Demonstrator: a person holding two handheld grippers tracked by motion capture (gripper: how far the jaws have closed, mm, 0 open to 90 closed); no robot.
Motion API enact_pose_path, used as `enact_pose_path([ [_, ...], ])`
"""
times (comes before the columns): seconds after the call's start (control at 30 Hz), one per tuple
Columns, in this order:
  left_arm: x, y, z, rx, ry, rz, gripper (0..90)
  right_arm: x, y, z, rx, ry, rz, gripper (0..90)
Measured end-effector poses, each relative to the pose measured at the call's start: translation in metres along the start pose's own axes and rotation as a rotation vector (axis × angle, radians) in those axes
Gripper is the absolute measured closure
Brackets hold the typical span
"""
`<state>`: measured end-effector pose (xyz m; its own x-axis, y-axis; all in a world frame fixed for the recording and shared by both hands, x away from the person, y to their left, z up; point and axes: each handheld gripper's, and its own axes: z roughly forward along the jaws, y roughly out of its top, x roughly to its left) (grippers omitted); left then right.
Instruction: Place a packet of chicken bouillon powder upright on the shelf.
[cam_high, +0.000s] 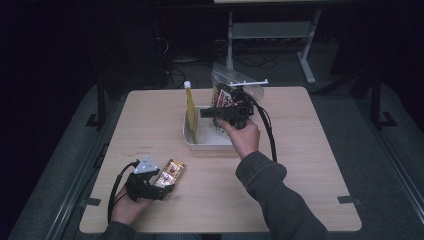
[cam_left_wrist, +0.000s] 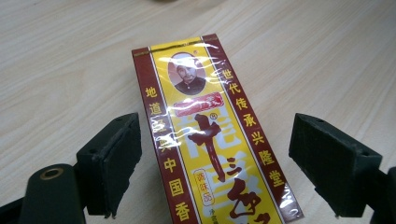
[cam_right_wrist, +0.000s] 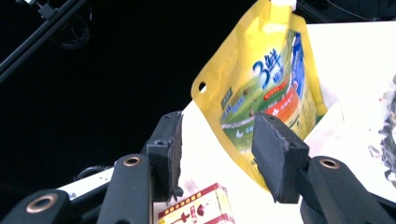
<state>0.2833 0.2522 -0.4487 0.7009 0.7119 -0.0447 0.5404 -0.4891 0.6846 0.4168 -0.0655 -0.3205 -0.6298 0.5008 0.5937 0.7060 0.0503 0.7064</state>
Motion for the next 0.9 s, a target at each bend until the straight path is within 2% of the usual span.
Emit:
enact_pose_path([
  [0.07, -0.001, 0.000, 0.002, 0.015, 0.013, 0.006, 16.6, 0.000, -0.002, 0.000, 0.009, -0.001, 0.000, 50.8],
  [0.27, 0.000, 0.000, 0.003, 0.025, 0.018, 0.004, 16.8, 0.000, -0.010, 0.001, 0.033, -0.002, -0.010, 48.8],
  [0.43, 0.002, 0.000, 0.003, 0.027, 0.008, -0.007, 17.3, -0.002, -0.015, 0.001, 0.048, -0.001, -0.009, 46.8],
  [0.67, 0.000, 0.000, 0.006, 0.052, 0.015, 0.006, 20.2, -0.009, -0.025, -0.004, 0.063, 0.005, 0.002, 44.6],
  [0.9, -0.001, 0.000, 0.010, 0.070, 0.011, 0.002, 21.0, -0.013, -0.034, -0.009, 0.088, -0.001, -0.003, 43.7],
])
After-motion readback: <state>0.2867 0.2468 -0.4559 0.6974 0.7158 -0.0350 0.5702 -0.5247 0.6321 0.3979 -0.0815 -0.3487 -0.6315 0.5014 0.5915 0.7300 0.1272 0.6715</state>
